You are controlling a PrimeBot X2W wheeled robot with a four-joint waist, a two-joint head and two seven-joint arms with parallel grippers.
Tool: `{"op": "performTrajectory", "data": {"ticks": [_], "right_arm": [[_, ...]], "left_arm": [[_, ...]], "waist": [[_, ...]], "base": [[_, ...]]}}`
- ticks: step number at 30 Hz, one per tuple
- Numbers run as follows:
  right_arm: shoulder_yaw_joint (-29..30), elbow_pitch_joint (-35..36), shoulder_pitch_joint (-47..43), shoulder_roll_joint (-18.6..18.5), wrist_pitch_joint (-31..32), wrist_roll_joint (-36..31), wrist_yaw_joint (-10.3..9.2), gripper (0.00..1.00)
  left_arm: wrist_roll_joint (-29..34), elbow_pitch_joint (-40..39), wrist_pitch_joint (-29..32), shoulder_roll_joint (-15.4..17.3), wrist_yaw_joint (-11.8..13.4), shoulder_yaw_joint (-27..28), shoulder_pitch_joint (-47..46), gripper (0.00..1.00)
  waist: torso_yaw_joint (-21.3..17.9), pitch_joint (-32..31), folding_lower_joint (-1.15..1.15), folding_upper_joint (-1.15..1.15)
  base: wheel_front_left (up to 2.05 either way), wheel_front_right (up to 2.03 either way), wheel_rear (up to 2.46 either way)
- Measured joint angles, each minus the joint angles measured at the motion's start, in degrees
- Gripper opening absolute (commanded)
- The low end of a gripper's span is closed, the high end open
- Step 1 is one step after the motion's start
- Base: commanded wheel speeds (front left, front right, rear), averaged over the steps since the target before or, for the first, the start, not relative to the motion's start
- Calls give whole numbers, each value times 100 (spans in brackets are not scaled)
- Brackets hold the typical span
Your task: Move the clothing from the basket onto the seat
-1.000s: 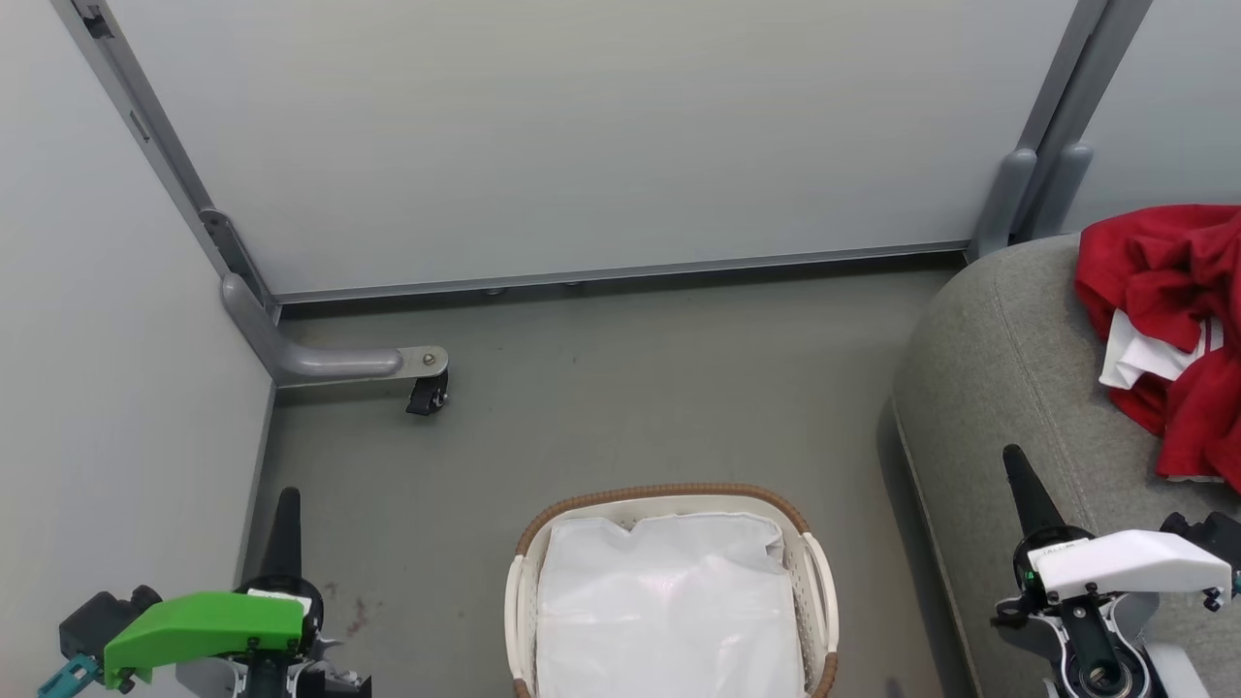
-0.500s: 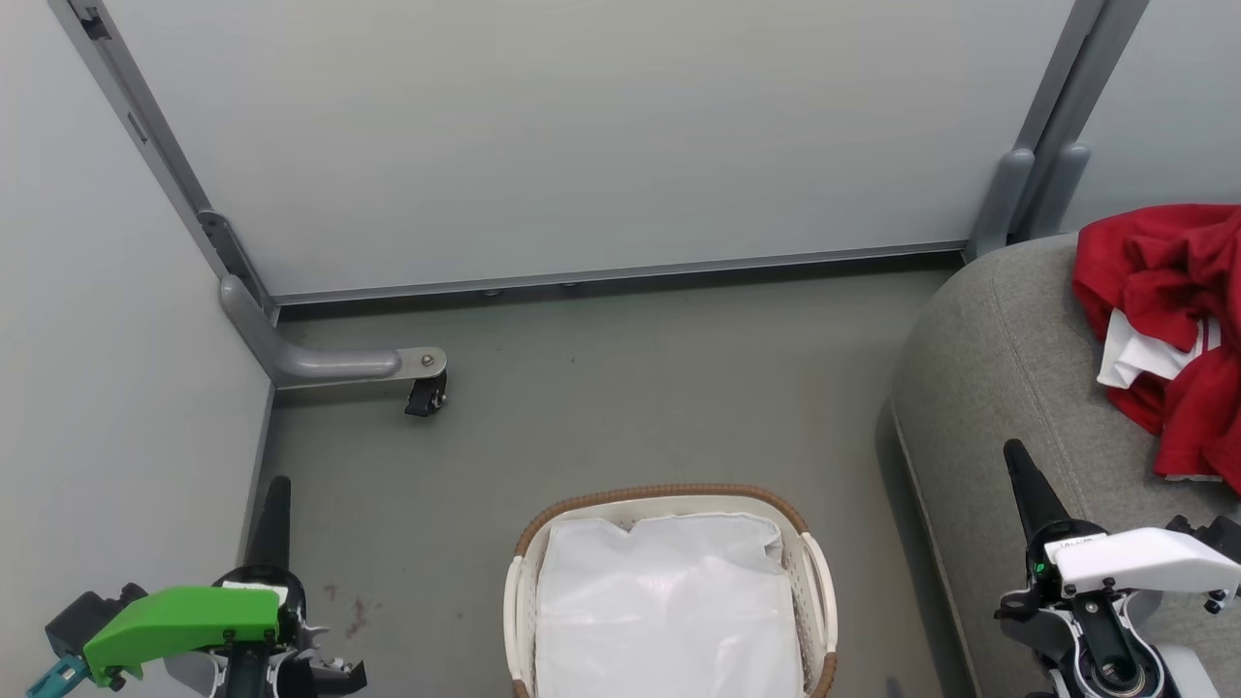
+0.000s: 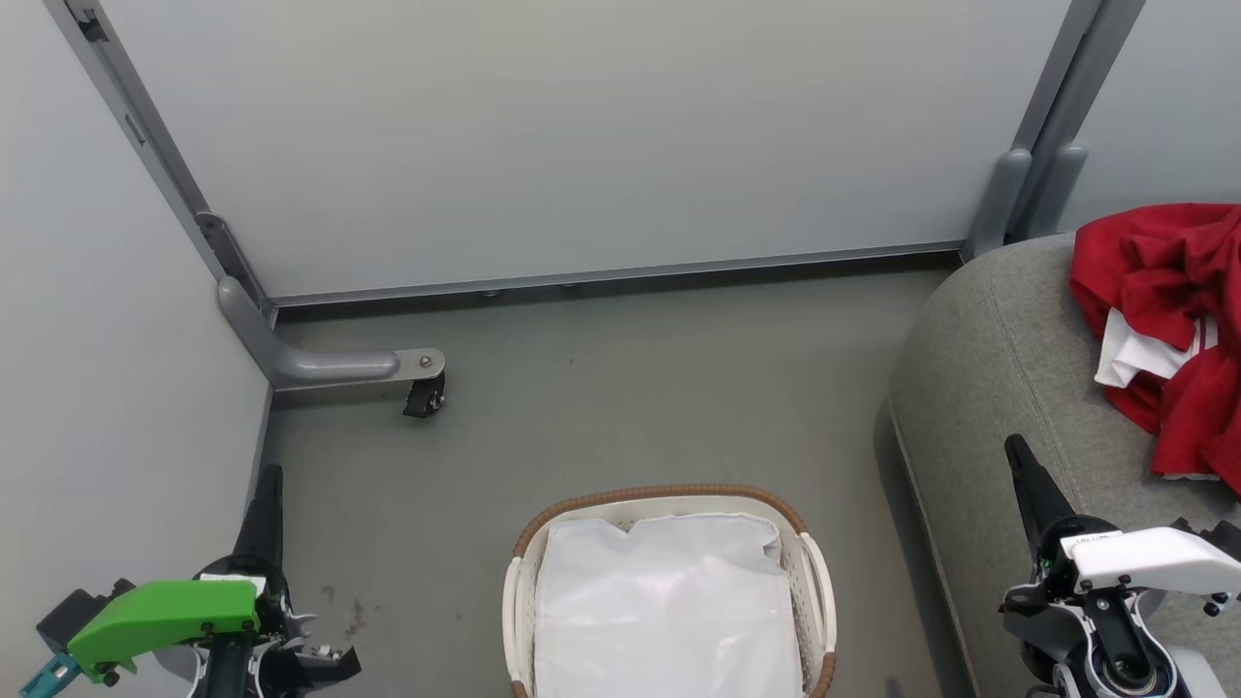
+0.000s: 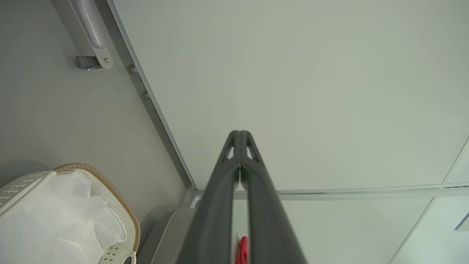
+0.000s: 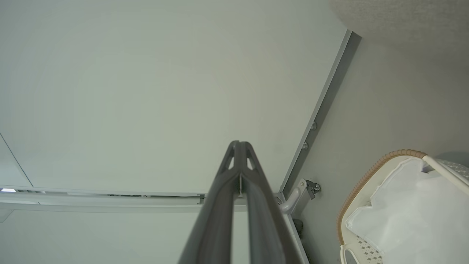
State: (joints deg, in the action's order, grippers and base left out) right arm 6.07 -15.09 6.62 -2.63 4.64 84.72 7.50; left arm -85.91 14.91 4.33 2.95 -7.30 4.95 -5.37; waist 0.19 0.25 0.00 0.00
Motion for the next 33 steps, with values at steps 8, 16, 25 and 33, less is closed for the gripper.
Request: {"op": "performTrajectory", "data": {"ticks": [8, 16, 25, 33], "right_arm": [[19, 46, -5, -2, 89, 326, -1, 0], [37, 88, -8, -5, 162, 636, -1, 0], [43, 103, -9, -7, 193, 760, -1, 0], [44, 103, -9, -7, 196, 760, -1, 0]], "left_arm": [[-297, -30, 94, 0, 0, 56, -8, 0], [-546, -69, 170, 0, -2, 108, -31, 0], [-666, -88, 212, 0, -3, 131, -52, 0], [-666, -88, 213, -1, -3, 136, -52, 0]], "waist": [[-8, -3, 0, 0], [-16, -6, 0, 0], [-20, -7, 0, 0], [-20, -7, 0, 0]], "base": [[0, 0, 0], [0, 0, 0], [0, 0, 0], [0, 0, 0]]}}
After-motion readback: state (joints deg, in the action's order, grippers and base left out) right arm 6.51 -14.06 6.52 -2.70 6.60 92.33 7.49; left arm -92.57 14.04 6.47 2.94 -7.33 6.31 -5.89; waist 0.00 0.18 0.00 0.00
